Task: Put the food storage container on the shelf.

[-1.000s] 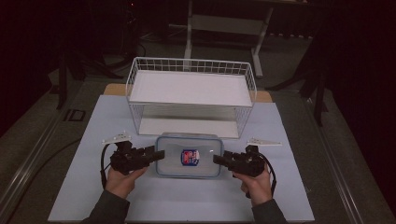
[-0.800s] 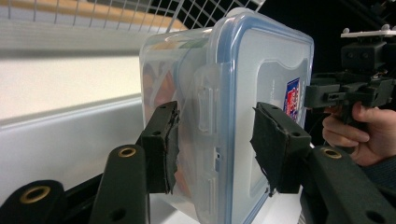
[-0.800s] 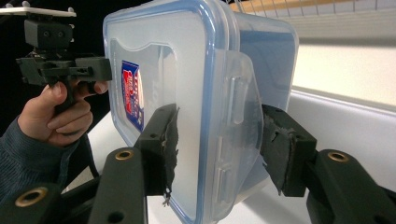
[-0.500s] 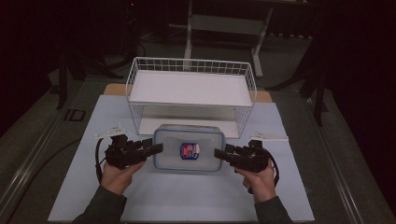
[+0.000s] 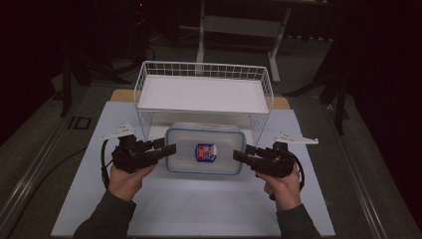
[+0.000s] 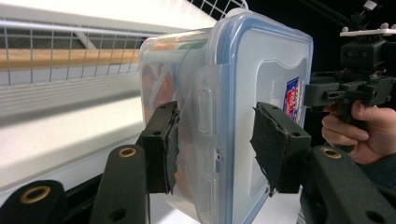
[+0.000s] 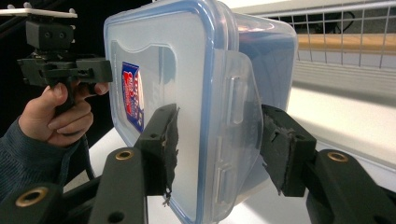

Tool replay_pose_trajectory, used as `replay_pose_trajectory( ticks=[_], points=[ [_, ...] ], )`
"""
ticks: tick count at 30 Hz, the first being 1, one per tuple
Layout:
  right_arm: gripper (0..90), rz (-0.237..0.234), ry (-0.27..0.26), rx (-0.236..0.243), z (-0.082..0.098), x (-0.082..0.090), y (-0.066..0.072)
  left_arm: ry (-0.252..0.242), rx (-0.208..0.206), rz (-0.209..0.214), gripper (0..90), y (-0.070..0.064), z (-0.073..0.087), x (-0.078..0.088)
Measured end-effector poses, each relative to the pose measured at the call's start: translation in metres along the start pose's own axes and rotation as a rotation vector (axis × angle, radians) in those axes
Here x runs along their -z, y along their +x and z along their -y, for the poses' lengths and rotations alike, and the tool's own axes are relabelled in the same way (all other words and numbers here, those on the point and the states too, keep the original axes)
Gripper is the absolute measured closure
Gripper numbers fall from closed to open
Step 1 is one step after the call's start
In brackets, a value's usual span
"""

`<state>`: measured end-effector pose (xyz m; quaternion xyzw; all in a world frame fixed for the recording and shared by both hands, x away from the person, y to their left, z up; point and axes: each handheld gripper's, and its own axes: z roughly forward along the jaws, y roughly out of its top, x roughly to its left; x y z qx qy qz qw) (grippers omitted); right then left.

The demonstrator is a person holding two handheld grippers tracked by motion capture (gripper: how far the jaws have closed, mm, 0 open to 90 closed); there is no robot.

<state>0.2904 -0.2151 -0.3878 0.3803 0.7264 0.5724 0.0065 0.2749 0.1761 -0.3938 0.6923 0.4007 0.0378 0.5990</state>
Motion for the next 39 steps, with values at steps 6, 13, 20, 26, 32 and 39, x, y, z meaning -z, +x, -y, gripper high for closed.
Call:
replay_pose_trajectory(
  ticks=[6,13,20,26,32,39],
  points=[
    [48.9,0.003,-0.007,0.013,-0.009,0.003,0.002,-0.014,-0.006,0.006,51.7,-0.002,-0.008,0.000],
    [49.0,0.007,-0.023,0.040,-0.023,0.007,0.007,-0.032,-0.029,0.008,51.6,-0.005,-0.022,0.003],
    [49.1,0.005,-0.042,0.055,-0.034,0.009,0.009,-0.053,-0.049,0.008,51.7,-0.008,-0.035,0.004],
    [49.2,0.000,-0.054,0.065,-0.042,0.009,0.008,-0.065,-0.068,0.001,51.7,-0.009,-0.046,0.004],
    [49.1,-0.003,-0.066,0.079,-0.053,0.008,0.008,-0.086,-0.082,0.003,51.7,-0.007,-0.055,0.005],
    [49.2,0.000,-0.070,0.097,-0.063,0.006,0.009,-0.115,-0.081,0.005,51.7,-0.004,-0.061,0.005]
  ],
)
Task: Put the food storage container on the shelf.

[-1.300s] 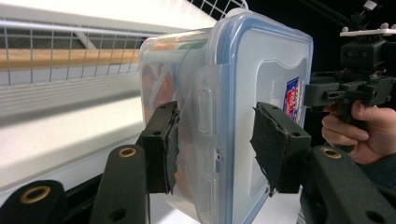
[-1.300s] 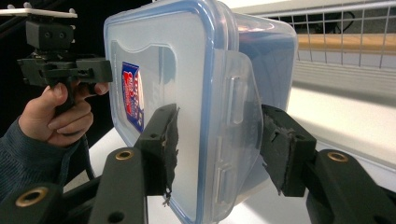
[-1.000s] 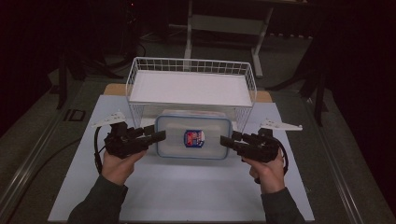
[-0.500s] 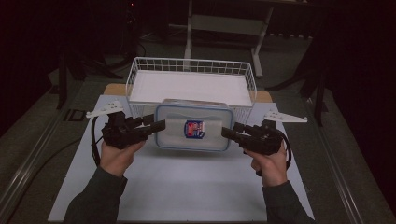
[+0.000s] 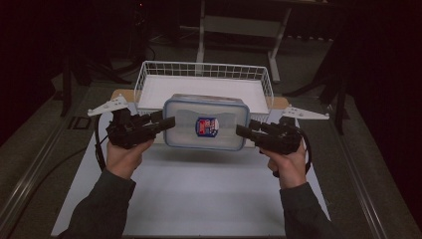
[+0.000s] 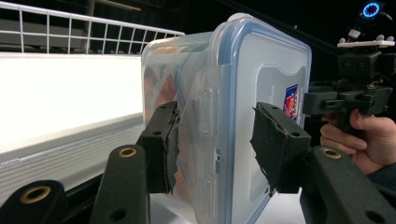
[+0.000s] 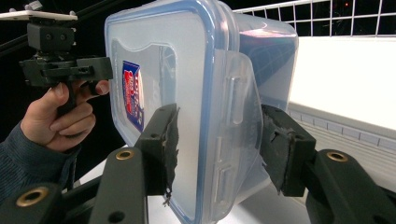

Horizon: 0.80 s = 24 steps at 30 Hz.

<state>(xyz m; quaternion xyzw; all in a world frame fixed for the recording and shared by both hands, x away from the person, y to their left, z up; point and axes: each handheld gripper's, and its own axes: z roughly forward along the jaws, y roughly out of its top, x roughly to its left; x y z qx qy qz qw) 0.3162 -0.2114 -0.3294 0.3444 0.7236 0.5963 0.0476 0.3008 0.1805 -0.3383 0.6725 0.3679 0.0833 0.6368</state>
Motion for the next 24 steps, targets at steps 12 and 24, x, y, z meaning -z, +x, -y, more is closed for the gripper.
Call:
replay_pose_trajectory(
  ticks=[12,24],
  points=[
    [49.1,0.003,-0.018,0.022,-0.013,-0.004,-0.005,-0.013,-0.015,-0.006,51.7,0.004,-0.012,-0.004],
    [48.7,0.018,-0.036,0.051,-0.030,-0.005,-0.006,-0.026,-0.037,-0.007,51.6,0.007,-0.027,-0.008]
  ],
)
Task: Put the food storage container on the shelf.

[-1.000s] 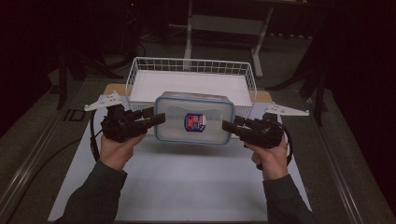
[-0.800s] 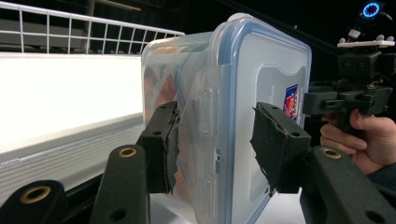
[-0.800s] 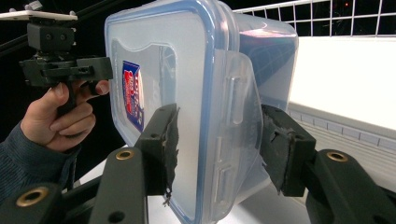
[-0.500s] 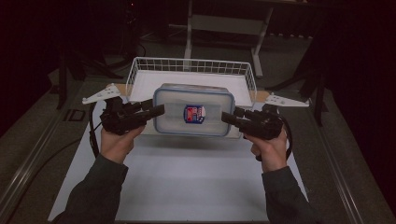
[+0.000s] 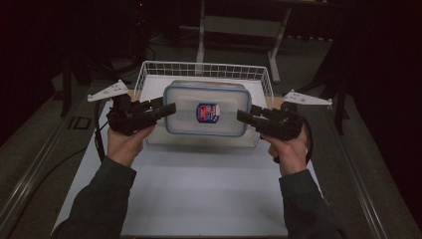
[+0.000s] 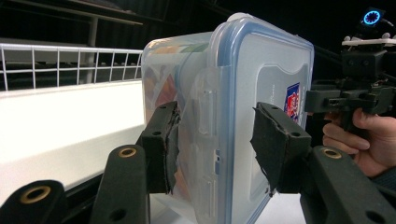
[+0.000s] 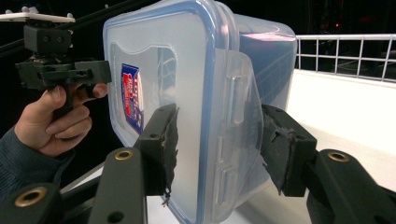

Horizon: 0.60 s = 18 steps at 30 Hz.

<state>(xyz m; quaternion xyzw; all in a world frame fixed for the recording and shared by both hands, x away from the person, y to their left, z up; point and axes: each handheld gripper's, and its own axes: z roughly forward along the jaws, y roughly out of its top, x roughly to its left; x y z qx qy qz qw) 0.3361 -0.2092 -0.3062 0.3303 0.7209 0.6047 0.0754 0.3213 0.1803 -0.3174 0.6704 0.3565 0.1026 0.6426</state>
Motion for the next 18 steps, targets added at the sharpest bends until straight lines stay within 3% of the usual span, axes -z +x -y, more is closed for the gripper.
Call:
replay_pose_trajectory(
  ticks=[18],
  points=[
    [48.7,0.009,-0.018,0.024,-0.024,-0.008,-0.006,-0.017,-0.012,-0.009,51.6,0.010,-0.024,-0.007]
  ],
)
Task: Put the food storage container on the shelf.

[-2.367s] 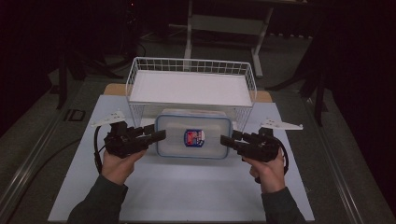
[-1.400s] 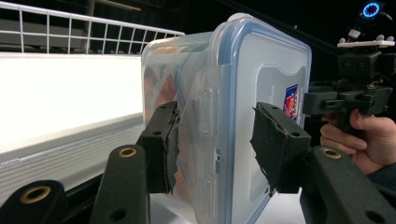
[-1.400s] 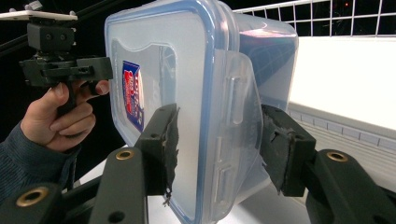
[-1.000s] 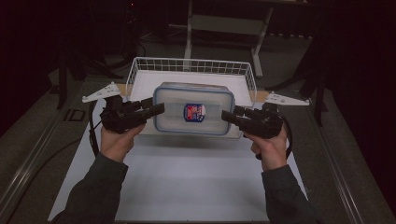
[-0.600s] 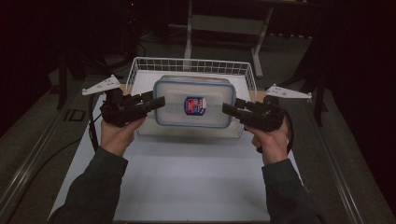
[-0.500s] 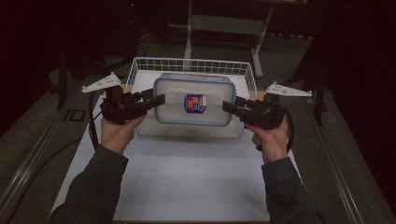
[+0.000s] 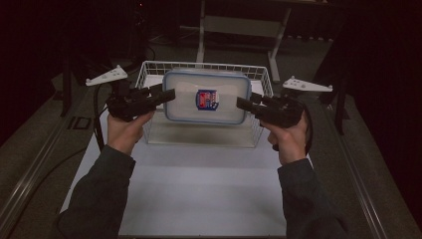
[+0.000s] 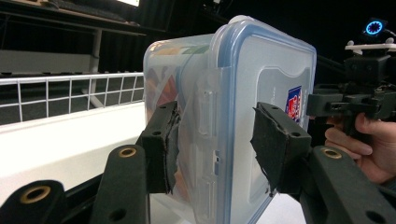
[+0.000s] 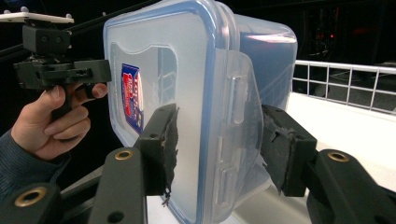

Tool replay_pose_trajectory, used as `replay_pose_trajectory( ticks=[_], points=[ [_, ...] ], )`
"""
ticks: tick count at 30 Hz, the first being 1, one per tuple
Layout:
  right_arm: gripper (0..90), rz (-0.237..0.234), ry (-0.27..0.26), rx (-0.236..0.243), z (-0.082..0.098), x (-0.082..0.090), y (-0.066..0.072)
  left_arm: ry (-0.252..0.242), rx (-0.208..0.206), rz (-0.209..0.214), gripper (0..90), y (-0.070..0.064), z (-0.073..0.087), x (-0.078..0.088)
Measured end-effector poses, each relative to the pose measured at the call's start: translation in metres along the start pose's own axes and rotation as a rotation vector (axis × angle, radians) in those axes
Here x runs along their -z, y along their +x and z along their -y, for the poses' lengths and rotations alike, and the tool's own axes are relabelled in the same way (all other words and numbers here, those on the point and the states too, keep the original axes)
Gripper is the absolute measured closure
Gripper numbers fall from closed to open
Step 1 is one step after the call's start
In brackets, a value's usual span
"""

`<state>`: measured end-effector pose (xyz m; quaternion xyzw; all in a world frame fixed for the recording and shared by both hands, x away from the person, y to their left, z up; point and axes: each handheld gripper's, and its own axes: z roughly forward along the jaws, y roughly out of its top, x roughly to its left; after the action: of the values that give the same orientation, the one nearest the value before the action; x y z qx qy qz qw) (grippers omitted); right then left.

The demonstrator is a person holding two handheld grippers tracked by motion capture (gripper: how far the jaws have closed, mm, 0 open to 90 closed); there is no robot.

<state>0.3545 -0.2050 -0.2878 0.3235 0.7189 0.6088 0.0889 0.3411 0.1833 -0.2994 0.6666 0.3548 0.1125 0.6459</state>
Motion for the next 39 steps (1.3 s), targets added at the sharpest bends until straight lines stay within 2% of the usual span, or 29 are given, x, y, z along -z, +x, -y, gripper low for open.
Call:
replay_pose_trajectory(
  ticks=[12,18,24,28,31,39],
  points=[
    [48.7,0.010,-0.019,0.019,-0.019,-0.003,-0.006,-0.022,0.011,0.001,51.6,0.007,-0.011,-0.007],
    [48.7,0.012,-0.042,0.010,-0.023,-0.006,-0.011,-0.031,0.017,0.001,51.6,0.012,-0.016,-0.012],
    [48.8,0.010,-0.050,-0.012,-0.023,-0.011,-0.020,-0.029,0.019,-0.006,51.6,0.018,-0.020,-0.019],
    [48.8,0.012,-0.047,-0.036,-0.023,-0.016,-0.026,-0.029,0.042,-0.006,51.6,0.026,-0.019,-0.025],
    [48.7,0.018,-0.030,-0.060,-0.021,-0.023,-0.033,-0.034,0.078,-0.011,51.6,0.036,-0.017,-0.030],
    [48.7,0.020,-0.010,-0.113,-0.017,-0.035,-0.047,-0.021,0.117,-0.031,51.5,0.047,-0.012,-0.040]
  ],
)
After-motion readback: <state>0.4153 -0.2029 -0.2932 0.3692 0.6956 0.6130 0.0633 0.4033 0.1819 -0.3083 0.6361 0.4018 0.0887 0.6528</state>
